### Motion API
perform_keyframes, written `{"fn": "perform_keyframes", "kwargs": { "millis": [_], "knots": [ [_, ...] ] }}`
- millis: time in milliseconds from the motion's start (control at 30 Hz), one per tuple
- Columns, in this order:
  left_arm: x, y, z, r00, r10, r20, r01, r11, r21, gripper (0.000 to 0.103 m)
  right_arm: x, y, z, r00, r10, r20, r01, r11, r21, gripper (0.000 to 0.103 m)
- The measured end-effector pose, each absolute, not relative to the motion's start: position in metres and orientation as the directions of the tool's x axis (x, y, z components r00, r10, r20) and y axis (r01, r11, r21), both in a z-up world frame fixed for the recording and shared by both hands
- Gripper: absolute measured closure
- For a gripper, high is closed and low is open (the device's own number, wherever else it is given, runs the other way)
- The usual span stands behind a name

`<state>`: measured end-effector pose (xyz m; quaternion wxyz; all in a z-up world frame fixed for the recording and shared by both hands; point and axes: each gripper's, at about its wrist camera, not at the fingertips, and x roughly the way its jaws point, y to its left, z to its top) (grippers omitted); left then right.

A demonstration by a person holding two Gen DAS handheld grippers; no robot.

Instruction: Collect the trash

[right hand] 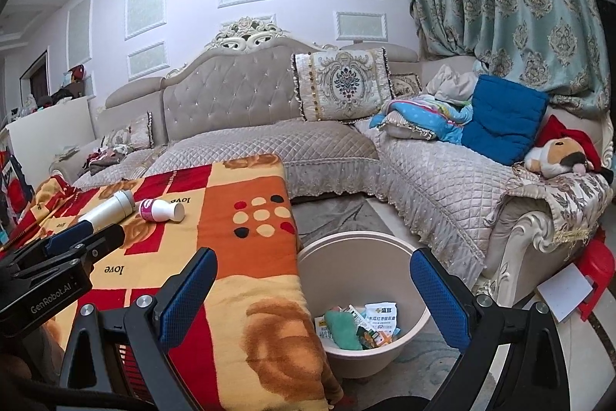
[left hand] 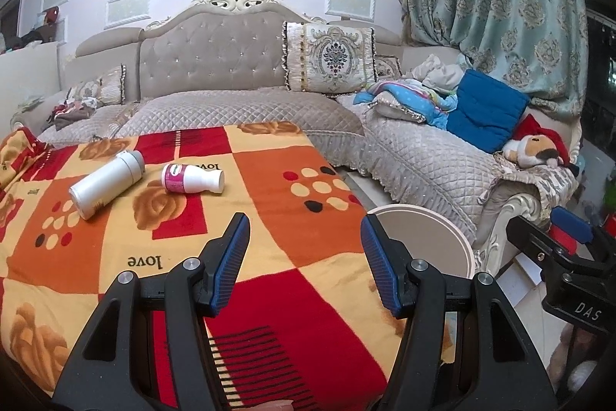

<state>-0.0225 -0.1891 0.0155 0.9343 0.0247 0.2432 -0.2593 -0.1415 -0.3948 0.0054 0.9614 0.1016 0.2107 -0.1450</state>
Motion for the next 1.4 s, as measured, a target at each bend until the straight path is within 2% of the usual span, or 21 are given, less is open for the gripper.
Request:
{"fn": "perform_keyframes", "kwargs": {
  "millis": [1400],
  "knots": [
    [-0.028, -0.206, 0.008, 0.713, -0.498, -0.493, 0.533, 0.842, -0.081, 0.044, -0.144, -0.400, -0.004, 0.856, -0.231, -0.463, 0.325, 0.936, 0.134, 0.003]
  ]
}}
